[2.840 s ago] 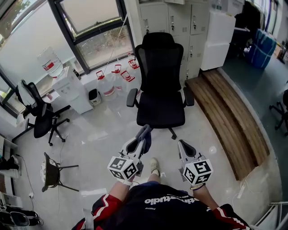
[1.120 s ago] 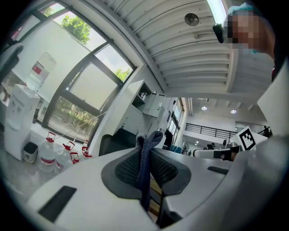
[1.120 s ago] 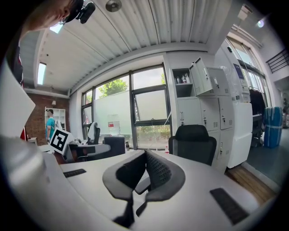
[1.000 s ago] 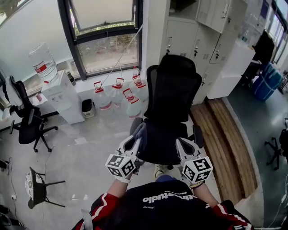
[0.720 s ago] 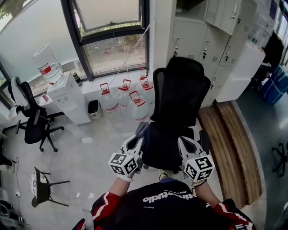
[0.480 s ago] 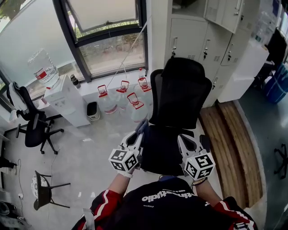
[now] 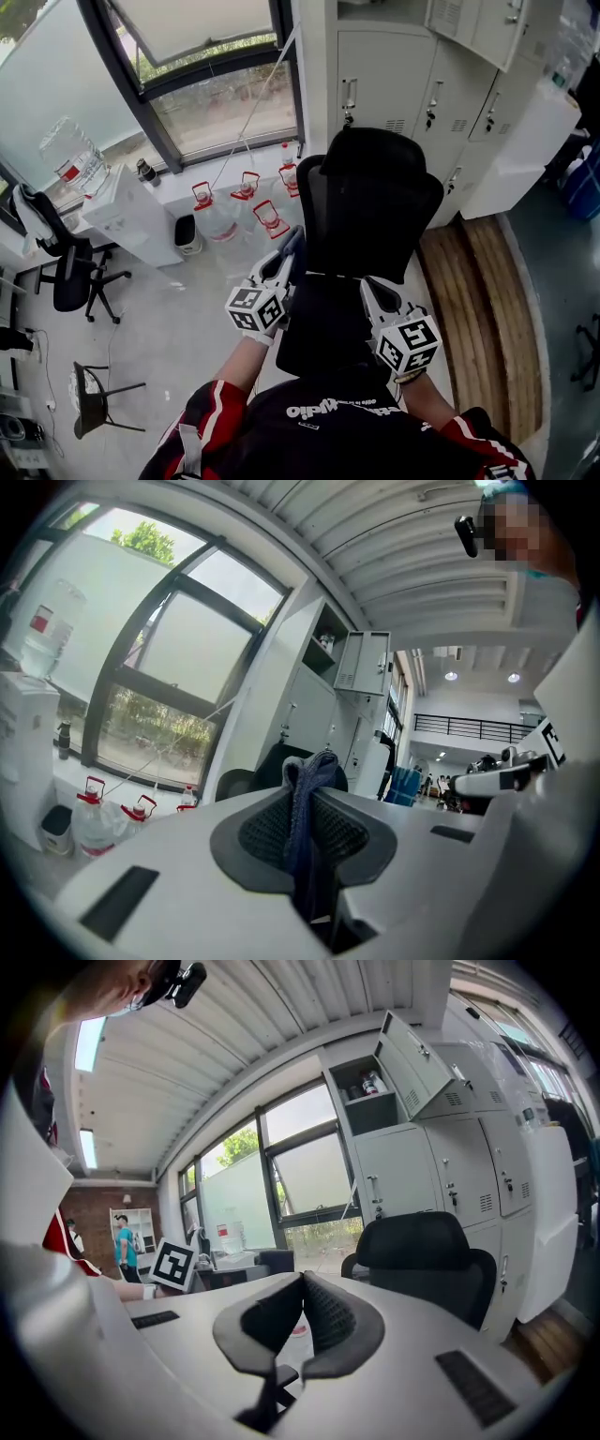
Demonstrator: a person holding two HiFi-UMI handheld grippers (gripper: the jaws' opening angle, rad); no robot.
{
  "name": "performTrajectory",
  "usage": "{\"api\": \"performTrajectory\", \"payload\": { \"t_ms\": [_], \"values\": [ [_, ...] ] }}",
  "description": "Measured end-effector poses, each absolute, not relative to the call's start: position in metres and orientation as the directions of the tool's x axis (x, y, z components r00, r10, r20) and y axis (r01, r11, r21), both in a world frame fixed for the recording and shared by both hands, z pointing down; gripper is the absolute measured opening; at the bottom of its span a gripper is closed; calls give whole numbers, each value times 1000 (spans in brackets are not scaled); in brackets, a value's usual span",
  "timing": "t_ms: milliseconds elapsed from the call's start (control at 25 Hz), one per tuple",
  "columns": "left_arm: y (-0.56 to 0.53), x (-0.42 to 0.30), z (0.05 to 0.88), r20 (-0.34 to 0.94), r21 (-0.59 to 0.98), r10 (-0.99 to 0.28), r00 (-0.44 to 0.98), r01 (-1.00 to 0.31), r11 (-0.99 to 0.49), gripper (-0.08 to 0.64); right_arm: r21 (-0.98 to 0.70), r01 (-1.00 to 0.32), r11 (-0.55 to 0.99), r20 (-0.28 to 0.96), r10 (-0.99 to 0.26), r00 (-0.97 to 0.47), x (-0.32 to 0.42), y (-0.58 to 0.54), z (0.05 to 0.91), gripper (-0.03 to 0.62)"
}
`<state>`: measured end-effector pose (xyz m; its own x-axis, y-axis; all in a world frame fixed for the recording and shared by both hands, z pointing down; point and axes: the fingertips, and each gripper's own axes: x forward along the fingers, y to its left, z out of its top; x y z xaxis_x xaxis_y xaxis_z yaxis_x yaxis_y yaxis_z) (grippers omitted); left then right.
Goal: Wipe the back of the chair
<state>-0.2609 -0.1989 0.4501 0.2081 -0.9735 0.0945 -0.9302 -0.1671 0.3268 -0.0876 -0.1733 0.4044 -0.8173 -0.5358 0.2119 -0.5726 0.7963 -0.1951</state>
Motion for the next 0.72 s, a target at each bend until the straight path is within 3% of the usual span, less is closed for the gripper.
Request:
{"api": "performTrajectory", "payload": {
  "t_ms": [280,720],
  "values": [
    [-295,-281,476,113,260,-984,136,-960,-103,57,-229,-536,812,216,-495,-842,-71,-227,429,14],
    [-392,-338,529,164,277,-986,15,-960,32,57,-214,-615,759,243,-568,-786,-51,-272,449,15]
  ]
}}
